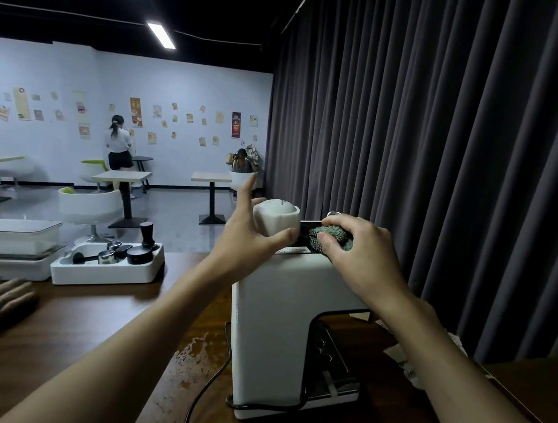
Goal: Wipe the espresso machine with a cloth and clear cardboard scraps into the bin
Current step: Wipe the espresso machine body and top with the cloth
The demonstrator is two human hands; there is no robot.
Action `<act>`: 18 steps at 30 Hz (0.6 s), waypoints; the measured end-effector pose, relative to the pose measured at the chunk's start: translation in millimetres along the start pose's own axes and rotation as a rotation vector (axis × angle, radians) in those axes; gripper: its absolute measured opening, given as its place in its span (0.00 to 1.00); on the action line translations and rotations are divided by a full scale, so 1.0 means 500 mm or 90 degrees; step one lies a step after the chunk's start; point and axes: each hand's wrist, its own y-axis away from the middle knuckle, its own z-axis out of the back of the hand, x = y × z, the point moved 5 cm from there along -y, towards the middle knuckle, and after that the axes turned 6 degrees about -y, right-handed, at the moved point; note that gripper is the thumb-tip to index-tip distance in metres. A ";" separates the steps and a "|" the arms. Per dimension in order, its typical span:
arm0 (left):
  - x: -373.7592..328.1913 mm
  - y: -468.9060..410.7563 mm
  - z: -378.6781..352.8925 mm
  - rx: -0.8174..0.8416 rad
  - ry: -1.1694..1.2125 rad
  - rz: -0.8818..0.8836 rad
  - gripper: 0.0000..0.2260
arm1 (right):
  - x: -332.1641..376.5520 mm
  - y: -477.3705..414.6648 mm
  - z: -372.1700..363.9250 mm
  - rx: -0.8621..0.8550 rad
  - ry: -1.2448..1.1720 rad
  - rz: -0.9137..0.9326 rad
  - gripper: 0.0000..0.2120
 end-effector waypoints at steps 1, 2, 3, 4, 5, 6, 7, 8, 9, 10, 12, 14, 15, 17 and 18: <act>-0.001 0.000 0.000 -0.007 -0.005 -0.002 0.45 | 0.001 0.000 0.000 0.000 -0.001 0.000 0.11; -0.002 0.000 0.004 -0.038 -0.026 -0.012 0.42 | 0.002 0.000 0.000 0.000 -0.002 0.000 0.11; -0.006 0.002 0.009 -0.080 -0.060 -0.026 0.40 | 0.002 0.000 0.000 0.000 -0.004 0.000 0.11; -0.010 0.006 0.013 -0.115 -0.093 -0.040 0.38 | 0.003 0.000 0.000 0.001 -0.005 -0.001 0.11; -0.012 0.008 0.014 -0.127 -0.111 -0.051 0.39 | 0.002 0.000 0.000 0.002 -0.005 -0.002 0.12; -0.011 0.007 0.012 -0.111 -0.107 -0.053 0.41 | 0.002 0.000 0.000 0.003 -0.004 -0.003 0.12; -0.008 0.005 0.009 -0.074 -0.078 -0.041 0.44 | 0.002 0.000 -0.001 0.003 -0.003 -0.005 0.12; -0.008 0.005 0.005 -0.036 -0.041 -0.026 0.46 | 0.002 0.000 -0.001 0.003 -0.002 -0.005 0.12; -0.009 0.005 0.003 -0.019 -0.025 -0.019 0.45 | 0.001 0.000 -0.001 0.001 -0.001 -0.006 0.12; -0.009 0.005 0.004 -0.031 -0.032 -0.019 0.43 | 0.001 0.000 -0.001 -0.001 -0.001 -0.006 0.12; -0.010 0.008 0.013 -0.109 -0.092 -0.033 0.37 | 0.000 0.000 -0.001 -0.004 0.000 -0.008 0.12; -0.007 0.009 0.013 -0.116 -0.093 -0.034 0.39 | 0.000 -0.001 -0.001 -0.001 0.000 -0.010 0.12; -0.003 0.008 0.010 -0.085 -0.066 -0.023 0.41 | 0.000 -0.001 -0.001 0.001 0.000 -0.010 0.12; -0.001 0.007 0.005 -0.047 -0.026 -0.011 0.42 | 0.001 0.000 -0.001 0.002 0.003 -0.006 0.11; -0.002 0.007 0.007 -0.063 -0.033 -0.017 0.40 | 0.001 0.000 0.000 0.001 0.003 -0.005 0.11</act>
